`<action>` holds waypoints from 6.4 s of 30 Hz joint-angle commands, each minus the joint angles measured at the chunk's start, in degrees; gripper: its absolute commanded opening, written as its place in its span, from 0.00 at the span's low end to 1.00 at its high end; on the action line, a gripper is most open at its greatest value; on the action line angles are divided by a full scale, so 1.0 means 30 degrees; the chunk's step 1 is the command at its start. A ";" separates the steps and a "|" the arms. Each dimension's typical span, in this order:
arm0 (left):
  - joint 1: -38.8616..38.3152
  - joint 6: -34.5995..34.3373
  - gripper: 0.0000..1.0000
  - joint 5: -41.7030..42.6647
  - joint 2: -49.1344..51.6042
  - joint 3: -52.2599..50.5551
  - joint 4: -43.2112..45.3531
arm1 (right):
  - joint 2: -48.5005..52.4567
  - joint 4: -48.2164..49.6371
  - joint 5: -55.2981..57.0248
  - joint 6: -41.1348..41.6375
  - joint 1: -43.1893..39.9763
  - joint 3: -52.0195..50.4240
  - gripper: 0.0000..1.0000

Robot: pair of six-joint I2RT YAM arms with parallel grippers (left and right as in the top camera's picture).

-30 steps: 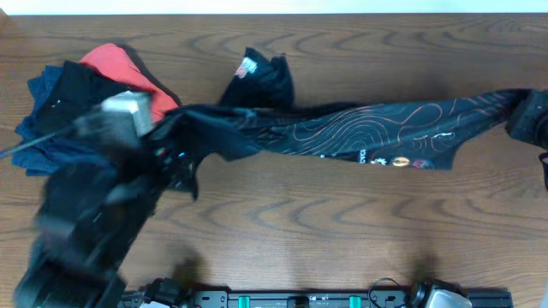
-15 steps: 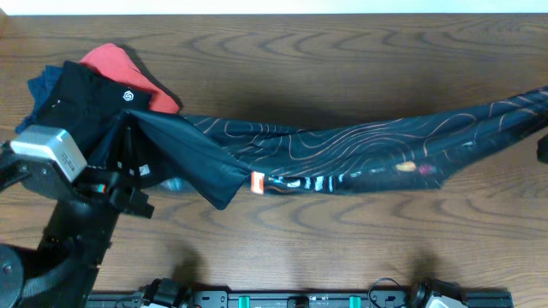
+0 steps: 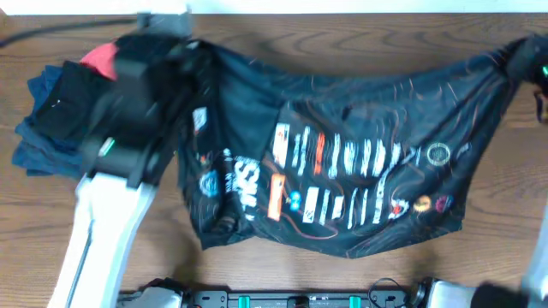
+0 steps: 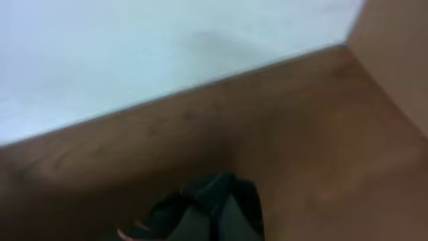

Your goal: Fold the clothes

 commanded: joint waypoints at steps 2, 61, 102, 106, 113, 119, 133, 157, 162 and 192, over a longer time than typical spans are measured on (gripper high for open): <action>0.0954 0.1027 0.06 -0.0437 0.3169 0.0874 0.3271 | 0.1923 0.3643 -0.0678 0.0007 0.0364 0.0117 0.01; 0.4000 0.3024 0.06 1.0397 0.4240 -0.8094 -1.5977 | 0.4000 -1.2233 0.6710 0.3417 -0.3279 -0.6543 0.01; 0.3993 -0.1647 0.06 0.9136 0.4940 -0.9005 0.1246 | 0.5268 -0.1574 0.2033 0.1800 -0.1596 -0.6717 0.02; 0.3993 -0.1647 0.06 0.8969 0.5486 -0.9005 0.1851 | 0.6251 -0.0874 0.1734 0.1792 -0.1370 -0.6717 0.02; 0.3978 -0.1639 0.06 0.8961 0.5960 -0.9005 0.3279 | 0.7723 0.0670 0.1246 0.1800 -0.1107 -0.6717 0.02; 0.3978 -0.1647 0.36 0.8976 0.5989 -0.9005 0.4335 | 0.7963 0.2368 0.0007 0.1800 -0.1064 -0.6710 0.27; 0.2514 -0.0605 0.54 1.2947 0.5916 -0.9005 0.2076 | 0.7766 -0.0605 0.0532 0.1800 -0.1107 -0.7242 0.31; -0.4947 -0.0313 0.59 0.6892 0.8590 -0.9012 0.1719 | 0.7766 0.1566 0.0772 0.1800 -0.1107 -1.0695 0.32; -0.5719 -0.0321 0.59 0.3927 0.8706 -0.9012 0.1880 | 0.7766 0.1617 0.0772 0.1800 -0.1107 -1.0695 0.32; -0.4641 0.0175 0.09 0.0488 0.8211 -0.6280 0.9646 | 0.7766 0.1610 0.0780 0.1785 -0.1107 -1.0695 0.32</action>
